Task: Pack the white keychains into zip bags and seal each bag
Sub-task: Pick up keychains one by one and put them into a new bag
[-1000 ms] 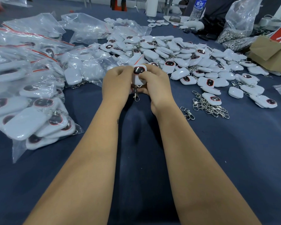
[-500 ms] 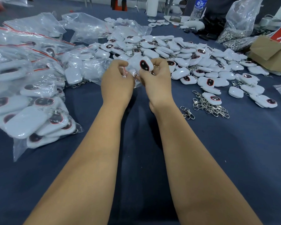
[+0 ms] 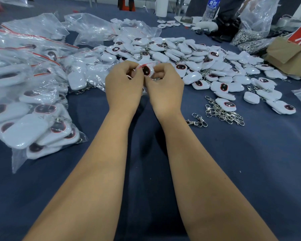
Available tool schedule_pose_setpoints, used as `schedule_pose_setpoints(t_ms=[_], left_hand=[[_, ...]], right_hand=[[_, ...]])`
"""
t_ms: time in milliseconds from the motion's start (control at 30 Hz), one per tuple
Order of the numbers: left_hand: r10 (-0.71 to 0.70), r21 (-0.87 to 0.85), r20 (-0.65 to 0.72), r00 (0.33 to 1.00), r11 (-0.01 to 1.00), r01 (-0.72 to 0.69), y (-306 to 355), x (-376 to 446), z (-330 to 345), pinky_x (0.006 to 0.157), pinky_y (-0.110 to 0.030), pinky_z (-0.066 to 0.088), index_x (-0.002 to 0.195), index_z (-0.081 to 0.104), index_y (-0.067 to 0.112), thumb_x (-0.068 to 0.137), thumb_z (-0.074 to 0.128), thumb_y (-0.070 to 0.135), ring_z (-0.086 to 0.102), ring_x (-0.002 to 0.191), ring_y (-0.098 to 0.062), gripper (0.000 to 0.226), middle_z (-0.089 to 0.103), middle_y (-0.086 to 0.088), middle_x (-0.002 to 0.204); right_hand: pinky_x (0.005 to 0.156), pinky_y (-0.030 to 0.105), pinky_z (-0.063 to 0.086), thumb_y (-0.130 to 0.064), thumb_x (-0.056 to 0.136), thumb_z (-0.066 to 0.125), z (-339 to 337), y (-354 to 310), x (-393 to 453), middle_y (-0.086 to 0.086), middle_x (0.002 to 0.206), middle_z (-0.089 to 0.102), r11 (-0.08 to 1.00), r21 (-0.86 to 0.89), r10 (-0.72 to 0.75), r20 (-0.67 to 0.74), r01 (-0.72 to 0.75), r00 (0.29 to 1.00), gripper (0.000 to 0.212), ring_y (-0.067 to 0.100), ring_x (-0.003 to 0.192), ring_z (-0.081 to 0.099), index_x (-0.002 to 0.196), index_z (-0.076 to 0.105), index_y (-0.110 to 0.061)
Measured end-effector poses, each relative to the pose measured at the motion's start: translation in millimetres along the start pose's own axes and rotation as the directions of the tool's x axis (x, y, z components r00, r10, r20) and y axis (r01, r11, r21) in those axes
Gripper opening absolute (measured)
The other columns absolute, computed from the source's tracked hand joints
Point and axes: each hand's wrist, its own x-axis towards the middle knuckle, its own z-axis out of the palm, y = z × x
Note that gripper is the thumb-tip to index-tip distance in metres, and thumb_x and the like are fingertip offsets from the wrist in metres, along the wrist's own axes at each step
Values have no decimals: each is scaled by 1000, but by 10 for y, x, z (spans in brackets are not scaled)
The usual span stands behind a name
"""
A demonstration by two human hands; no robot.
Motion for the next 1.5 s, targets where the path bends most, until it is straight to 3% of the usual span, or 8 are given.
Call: schedule_pose_setpoints(t_ms=[133,300,567,667,767,1000,1200,1500], left_hand=[[21,-21,-26,999,1000,-21,22,-1,-15,68,-20,46,79,66,30,89,60,20,59,72,-9,16,65,11,74],[-97,-146,-82,992,986,85,-19,41,-32,58,-15,39,77,68,21,89,63,19,47,54,2,13,57,14,59],[-424,-464,-187,886,833,300,-78,156,-97,61,-30,34,59,50,15,87,61,10,36,66,-23,30,42,-7,63],[-415,-493,-206,886,826,272,-55,151,-91,55,-25,35,61,50,18,90,60,10,39,58,-19,31,44,1,58],[-400,-499,-235,886,832,243,-50,156,-82,52,-21,37,66,54,19,91,57,9,40,52,-10,27,47,5,60],[-232,-271,-189,954,946,176,-104,144,-65,59,-16,37,66,59,26,90,62,17,42,49,3,25,50,18,52],[-148,-46,77,986,987,152,-82,56,5,47,-7,36,93,68,23,88,60,18,54,49,8,12,61,13,70],[-85,81,104,991,994,77,-133,73,-15,78,-37,53,86,62,18,89,55,12,59,79,-17,10,64,-1,89]], right_hand=[[72,23,39,-9,92,61,17,39,-19,-1,89,53,961,-180,-182,156,209,971,18,11,79,48,75,66,-9],[100,35,41,-9,92,57,-86,10,14,8,125,51,922,-311,-243,4,232,970,31,23,117,49,122,66,-9],[119,43,19,-18,95,45,-283,165,119,7,164,11,774,-631,86,189,54,978,67,27,149,15,156,19,-29],[115,46,23,-26,97,41,-251,195,138,5,146,43,682,-713,97,313,166,945,48,27,138,34,145,43,-25],[103,41,37,-20,91,46,-260,162,150,1,118,63,776,-627,59,183,70,981,30,26,115,53,114,66,-21],[113,41,25,-35,96,47,-241,213,140,7,154,33,724,-676,91,289,136,953,53,28,140,29,148,38,-31],[98,37,40,-19,88,52,-244,176,139,0,116,66,773,-627,22,173,93,985,28,26,112,56,107,72,-25],[62,30,41,-4,79,53,-223,107,59,-10,69,50,976,-208,65,10,-62,998,20,11,64,47,91,47,-19]])
